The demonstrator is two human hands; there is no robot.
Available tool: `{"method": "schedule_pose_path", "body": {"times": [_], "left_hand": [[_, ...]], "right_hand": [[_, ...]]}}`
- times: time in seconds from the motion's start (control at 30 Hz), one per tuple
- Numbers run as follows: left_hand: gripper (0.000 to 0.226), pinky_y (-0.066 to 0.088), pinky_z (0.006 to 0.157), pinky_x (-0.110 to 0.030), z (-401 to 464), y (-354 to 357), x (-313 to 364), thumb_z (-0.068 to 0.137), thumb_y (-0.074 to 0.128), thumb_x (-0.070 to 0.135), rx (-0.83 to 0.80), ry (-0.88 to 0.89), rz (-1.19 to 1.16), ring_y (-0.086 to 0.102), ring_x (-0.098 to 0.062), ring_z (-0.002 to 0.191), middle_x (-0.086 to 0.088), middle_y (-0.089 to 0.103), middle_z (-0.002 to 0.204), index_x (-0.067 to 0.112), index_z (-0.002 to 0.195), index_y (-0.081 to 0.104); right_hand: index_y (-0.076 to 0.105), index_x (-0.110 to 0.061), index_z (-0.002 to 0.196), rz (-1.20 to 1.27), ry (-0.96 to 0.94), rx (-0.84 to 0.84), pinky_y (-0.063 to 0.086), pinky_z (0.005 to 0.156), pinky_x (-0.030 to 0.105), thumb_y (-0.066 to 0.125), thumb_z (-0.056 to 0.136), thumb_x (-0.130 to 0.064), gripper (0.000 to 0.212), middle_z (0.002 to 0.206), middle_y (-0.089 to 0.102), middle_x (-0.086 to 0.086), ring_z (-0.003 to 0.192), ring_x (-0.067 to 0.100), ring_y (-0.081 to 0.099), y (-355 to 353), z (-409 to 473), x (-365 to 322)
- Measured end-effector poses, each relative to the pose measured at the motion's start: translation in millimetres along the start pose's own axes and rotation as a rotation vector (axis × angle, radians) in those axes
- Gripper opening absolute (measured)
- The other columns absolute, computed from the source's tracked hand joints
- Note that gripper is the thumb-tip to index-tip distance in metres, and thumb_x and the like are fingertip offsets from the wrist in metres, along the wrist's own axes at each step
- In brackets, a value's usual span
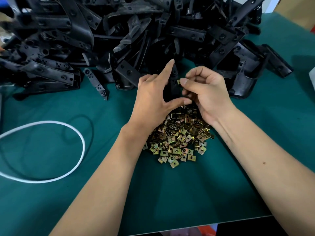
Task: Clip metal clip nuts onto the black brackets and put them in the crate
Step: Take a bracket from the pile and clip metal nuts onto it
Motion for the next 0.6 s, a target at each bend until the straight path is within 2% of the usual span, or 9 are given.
{"method": "schedule_pose_path", "body": {"times": [0.07,0.13,0.2,0.33,0.4,0.43,0.53,0.6], "left_hand": [[0.102,0.034,0.104,-0.029,0.5,3.4,2.2,0.073,0.082,0.058,-0.026,0.002,0.022,0.042,-0.003,0.097,0.006,0.055,0.097,0.014,0.156,0.042],[0.101,0.035,0.109,-0.033,2.0,7.3,2.5,0.074,0.082,0.058,-0.062,0.009,0.032,0.056,-0.02,0.106,0.005,0.055,0.097,0.015,0.156,0.042],[0.101,0.034,0.112,-0.035,2.8,10.1,2.2,0.075,0.081,0.059,-0.08,0.021,0.025,0.059,-0.025,0.108,0.007,0.054,0.097,0.015,0.157,0.041],[0.103,0.029,0.111,-0.032,2.6,13.4,3.9,0.081,0.07,0.065,-0.087,0.04,0.064,0.06,-0.024,0.108,-0.004,0.067,0.103,0.007,0.158,0.034],[0.103,0.03,0.109,-0.032,1.0,8.2,4.4,0.082,0.064,0.067,-0.061,0.048,0.064,0.059,-0.021,0.106,-0.005,0.067,0.103,0.004,0.158,0.034],[0.103,0.031,0.108,-0.031,-0.3,5.4,4.6,0.082,0.063,0.067,-0.049,0.055,0.055,0.056,-0.017,0.107,-0.002,0.065,0.103,0.004,0.157,0.034],[0.11,0.031,0.106,-0.028,-3.3,0.2,1.0,0.077,0.065,0.074,-0.057,0.055,0.026,0.046,-0.003,0.109,0.008,0.058,0.11,0.008,0.159,0.033],[0.117,0.033,0.109,-0.027,-2.6,-0.8,-5.1,0.07,0.069,0.079,-0.096,0.021,0.007,0.047,-0.007,0.123,0.004,0.061,0.126,0.015,0.16,0.031]], "right_hand": [[0.063,-0.01,0.085,-0.009,0.012,-0.03,0.043,0.048,0.024,0.07,0.089,0.008,0.02,0.068,0.06,0.002,0.058,0.015,0.058,3.2,-1.4,1.0],[0.063,-0.011,0.085,-0.035,0.024,-0.053,0.044,0.045,0.023,0.07,0.089,0.008,0.02,0.07,0.06,0.004,0.057,0.013,0.057,5.5,-2.0,1.7],[0.065,-0.009,0.089,-0.056,0.036,-0.047,0.046,0.046,0.025,0.071,0.089,0.007,0.018,0.071,0.061,0.006,0.058,0.014,0.058,4.3,-2.1,2.7],[0.075,-0.009,0.094,-0.101,0.068,0.03,0.059,0.064,0.032,0.077,0.088,-0.002,0.01,0.082,0.073,0.011,0.072,0.019,0.068,-3.6,1.0,5.9],[0.081,-0.015,0.09,-0.183,0.095,-0.006,0.059,0.076,0.035,0.078,0.09,-0.011,0.005,0.092,0.077,0.014,0.083,0.022,0.073,-1.2,3.0,7.7],[0.083,-0.017,0.088,-0.206,0.118,-0.033,0.058,0.075,0.033,0.077,0.091,-0.014,0.007,0.092,0.076,0.015,0.081,0.019,0.072,0.1,3.2,9.3],[0.083,-0.018,0.084,-0.218,0.122,-0.013,0.047,0.057,0.021,0.073,0.093,-0.011,0.014,0.077,0.064,0.008,0.066,0.009,0.057,-5.9,4.4,7.0],[0.08,-0.014,0.084,-0.165,0.112,0.009,0.039,0.05,0.018,0.07,0.095,-0.008,0.016,0.07,0.06,-0.001,0.064,0.008,0.051,-11.4,6.0,4.1]]}}
Point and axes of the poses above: each hand's wrist, its own z-axis towards the middle knuckle, its own y-axis out of the palm, x = y × z, the point moved 9 cm from there along z, towards the middle knuckle
